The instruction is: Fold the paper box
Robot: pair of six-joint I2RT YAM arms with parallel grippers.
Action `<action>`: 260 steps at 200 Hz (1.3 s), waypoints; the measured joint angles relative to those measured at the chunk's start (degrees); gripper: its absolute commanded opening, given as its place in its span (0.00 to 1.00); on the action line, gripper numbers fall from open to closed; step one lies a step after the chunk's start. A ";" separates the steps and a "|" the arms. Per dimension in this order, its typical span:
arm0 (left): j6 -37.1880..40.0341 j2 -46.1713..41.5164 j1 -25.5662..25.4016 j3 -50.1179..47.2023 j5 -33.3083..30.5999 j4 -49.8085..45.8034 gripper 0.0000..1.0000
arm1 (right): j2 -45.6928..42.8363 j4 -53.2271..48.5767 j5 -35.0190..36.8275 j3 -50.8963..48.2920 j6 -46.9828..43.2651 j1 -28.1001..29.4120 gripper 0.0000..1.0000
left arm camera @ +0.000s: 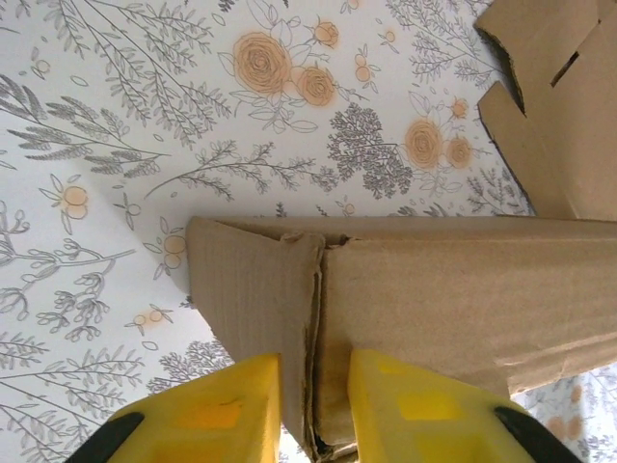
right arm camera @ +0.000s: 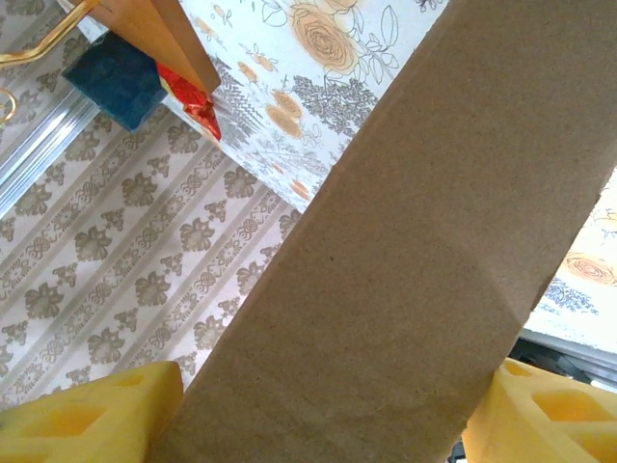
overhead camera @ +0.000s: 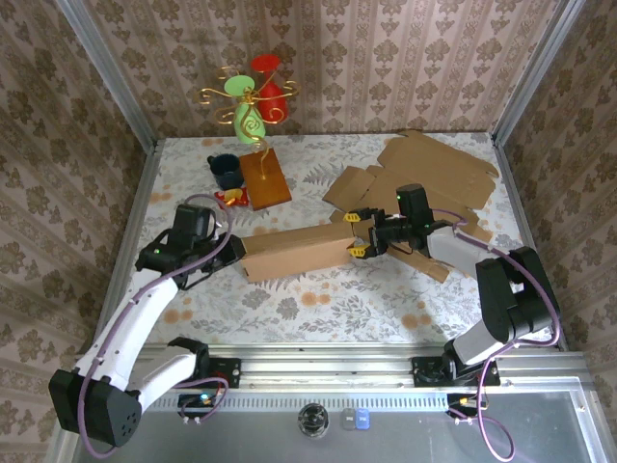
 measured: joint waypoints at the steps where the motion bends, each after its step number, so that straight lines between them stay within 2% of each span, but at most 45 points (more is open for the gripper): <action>1: 0.00 -0.04 0.00 0.00 -0.04 -0.04 0.31 | -0.02 0.11 0.00 -0.07 0.02 0.00 0.60; 40: -2.75 -4.22 -0.61 0.02 -0.79 -0.90 0.35 | -3.54 1.92 1.27 -3.19 -1.64 1.84 0.57; 86: -10.29 -13.75 -0.79 -0.90 -1.18 2.62 0.35 | -11.61 4.26 8.81 -10.29 -4.50 6.40 0.54; 117: -12.98 -13.18 -0.79 -2.51 -1.16 4.20 0.35 | -11.98 9.51 14.27 -14.91 -4.52 10.47 0.54; 133: -13.84 -12.04 -0.79 -3.37 -1.18 5.49 0.35 | -12.07 13.33 17.00 -17.20 -4.87 11.76 0.57; 156: -14.23 -11.67 -0.79 -3.96 -1.16 6.67 0.35 | -11.89 14.69 19.98 -18.05 -4.81 12.37 0.68; 171: -14.23 -11.43 -0.79 -3.98 -1.14 7.41 0.35 | -11.74 12.22 21.40 -18.01 -5.40 12.35 0.75; 199: -14.21 -11.10 -0.79 -3.98 -1.03 7.91 0.34 | -11.61 0.61 21.88 -15.58 -9.14 11.76 0.80; 234: -13.97 -9.60 -1.22 -3.93 -0.48 8.76 0.33 | -13.16 -11.87 22.32 -11.72 -13.31 11.67 0.78; 260: -13.44 -7.91 -3.85 -3.93 -0.33 9.14 0.32 | -14.56 -14.69 22.71 -10.43 -14.88 14.67 0.72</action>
